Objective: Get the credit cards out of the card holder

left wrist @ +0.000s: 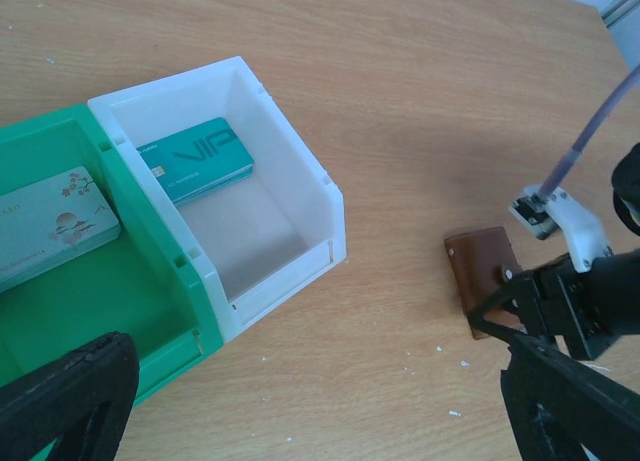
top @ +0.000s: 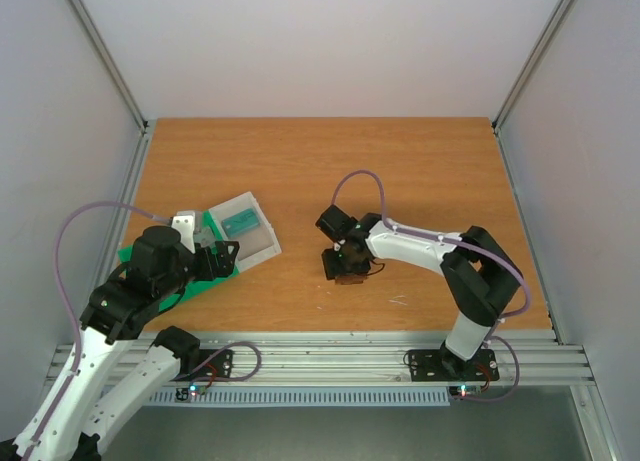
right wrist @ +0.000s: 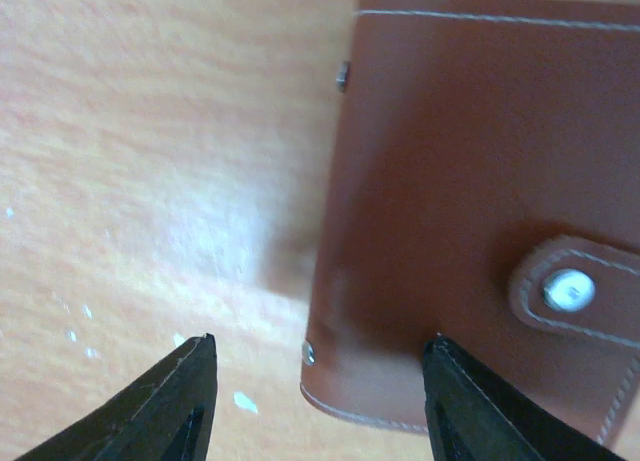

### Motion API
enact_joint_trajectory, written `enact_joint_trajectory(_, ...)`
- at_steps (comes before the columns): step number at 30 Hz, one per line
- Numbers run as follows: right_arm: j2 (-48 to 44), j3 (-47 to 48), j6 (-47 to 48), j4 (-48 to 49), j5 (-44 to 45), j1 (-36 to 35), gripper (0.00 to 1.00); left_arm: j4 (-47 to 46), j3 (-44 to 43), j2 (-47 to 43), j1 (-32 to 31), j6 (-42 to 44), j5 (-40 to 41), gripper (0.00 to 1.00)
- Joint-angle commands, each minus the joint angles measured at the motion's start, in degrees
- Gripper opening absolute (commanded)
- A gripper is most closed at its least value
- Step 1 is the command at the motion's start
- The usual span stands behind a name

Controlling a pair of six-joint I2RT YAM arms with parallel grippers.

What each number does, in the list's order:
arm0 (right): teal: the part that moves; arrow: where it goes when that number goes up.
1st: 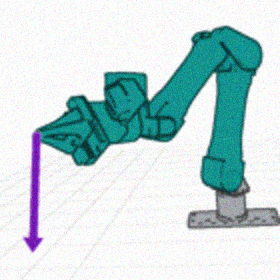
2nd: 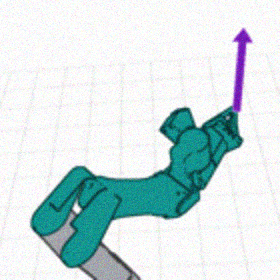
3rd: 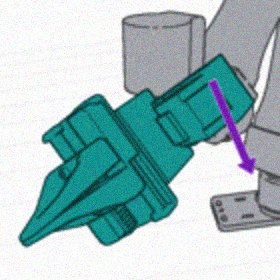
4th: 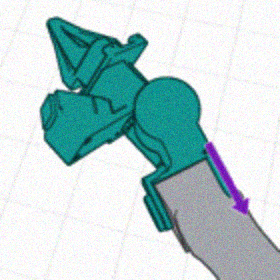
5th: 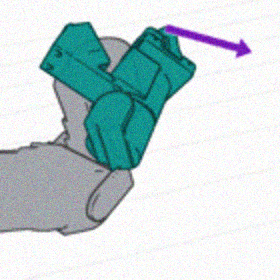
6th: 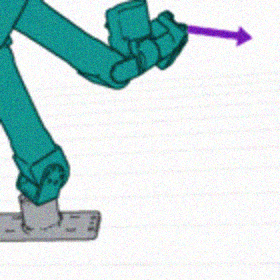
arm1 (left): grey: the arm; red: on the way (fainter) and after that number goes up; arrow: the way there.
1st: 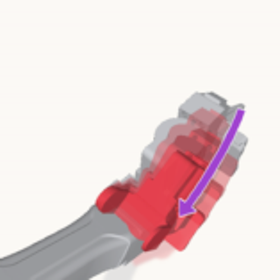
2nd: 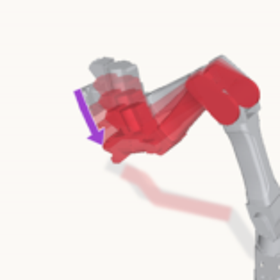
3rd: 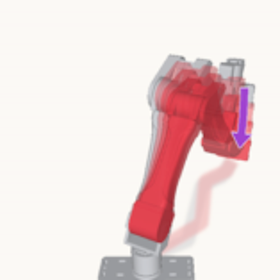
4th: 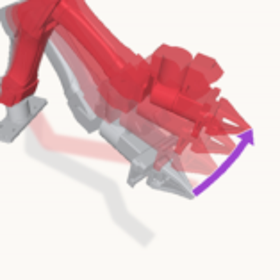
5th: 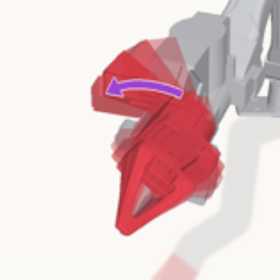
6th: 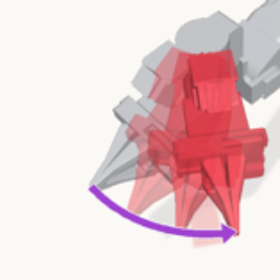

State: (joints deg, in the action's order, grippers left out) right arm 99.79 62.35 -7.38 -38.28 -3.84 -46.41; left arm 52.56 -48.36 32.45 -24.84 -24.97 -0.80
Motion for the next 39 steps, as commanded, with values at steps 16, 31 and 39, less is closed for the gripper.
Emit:
enact_joint_trajectory(16, -4.11, 2.51, 1.38, -9.24, 13.03, -0.02, 0.34, -1.61, -0.16, 0.68, -0.13, 1.37, -2.86, 0.99)
enact_joint_trajectory(31, 3.89, 7.17, 2.3, -9.58, 16.74, -0.03, 0.31, -1.71, -0.09, 0.0, -0.12, 1.59, -2.98, 0.99)
enact_joint_trajectory(39, 4.92, 6.38, 1.47, -10.42, 17.98, -0.08, 0.28, -1.84, -0.07, 0.15, -0.12, 1.59, -3.07, 0.99)
